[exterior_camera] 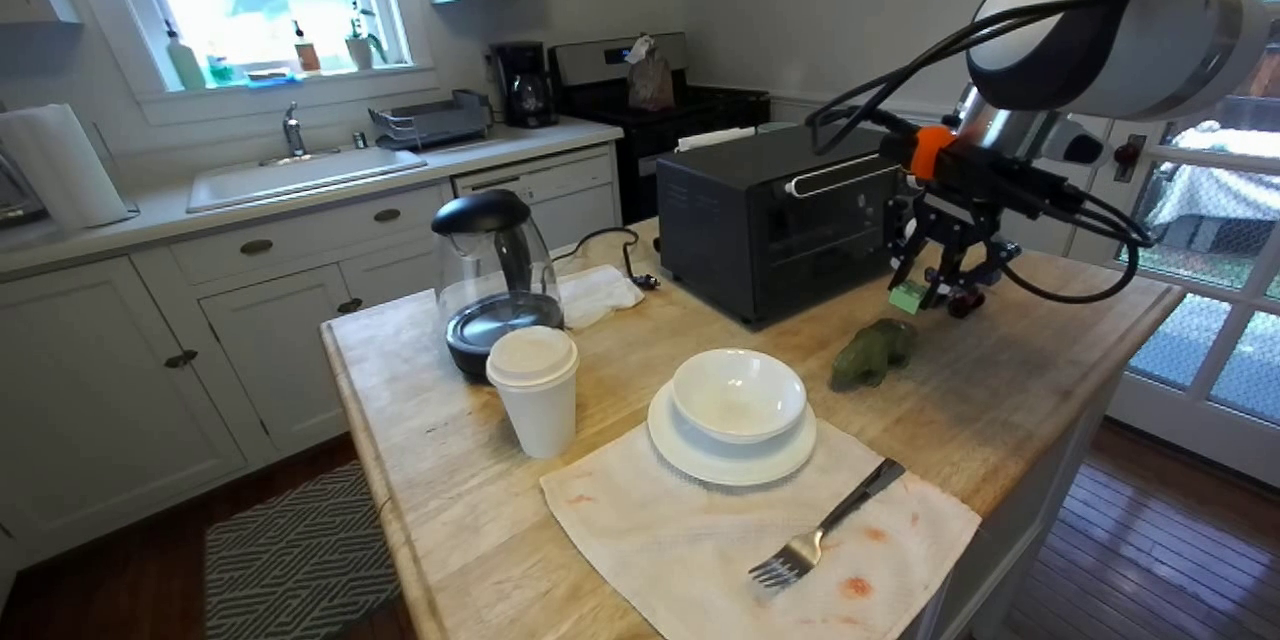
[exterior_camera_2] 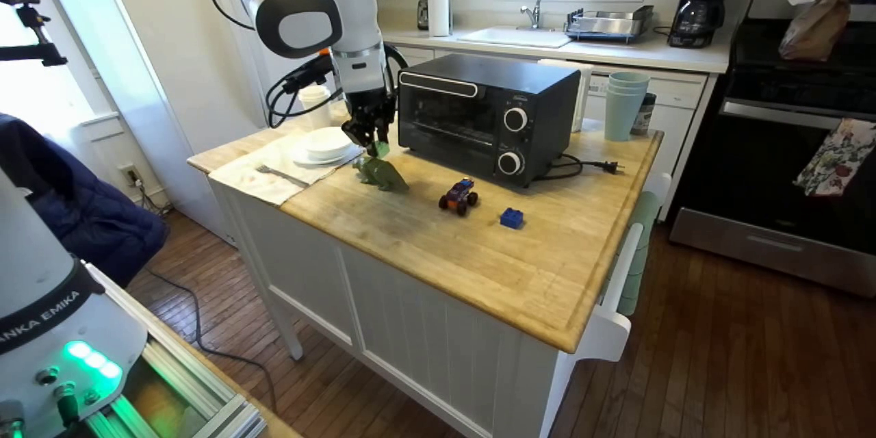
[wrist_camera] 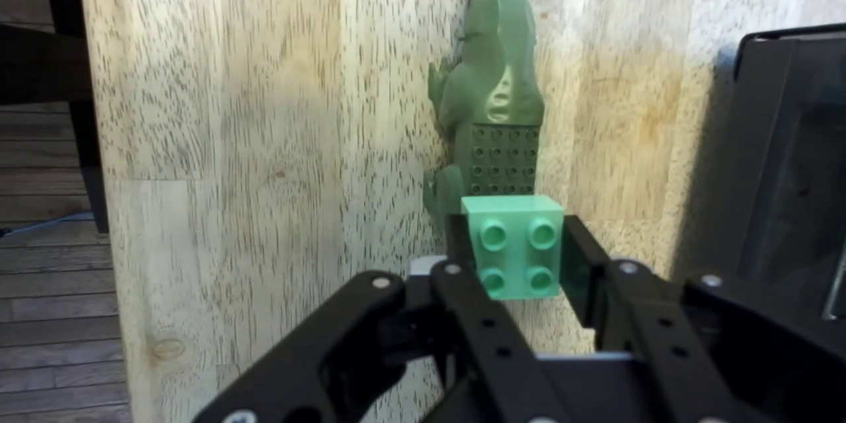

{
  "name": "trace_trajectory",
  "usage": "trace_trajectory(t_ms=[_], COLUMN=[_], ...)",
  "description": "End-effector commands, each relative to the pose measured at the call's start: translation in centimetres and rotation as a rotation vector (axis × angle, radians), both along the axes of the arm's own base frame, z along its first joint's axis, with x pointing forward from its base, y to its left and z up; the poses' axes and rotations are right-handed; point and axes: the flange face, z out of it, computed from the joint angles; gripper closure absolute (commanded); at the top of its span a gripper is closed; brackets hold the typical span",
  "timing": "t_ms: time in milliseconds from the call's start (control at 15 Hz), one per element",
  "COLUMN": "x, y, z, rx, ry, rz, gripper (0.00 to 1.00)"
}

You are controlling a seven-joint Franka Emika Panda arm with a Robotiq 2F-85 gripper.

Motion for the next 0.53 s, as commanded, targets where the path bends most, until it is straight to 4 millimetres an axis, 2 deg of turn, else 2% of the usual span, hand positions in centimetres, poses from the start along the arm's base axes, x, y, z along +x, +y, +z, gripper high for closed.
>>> trace_trajectory(t_ms=[0, 200, 267, 467], x=[0.02, 0.02, 0.03, 0.24], y=[-0.01, -0.01, 0.09, 0.59], z=[0.06, 0.06, -0.02, -0.28], rx=[-0.001, -0.001, -0.001, 0.005], ry=[0.0, 0.0, 0.002, 0.01], rz=[0.0, -0.001, -0.002, -0.011], gripper=[0.64, 0.64, 0.89, 0.89])
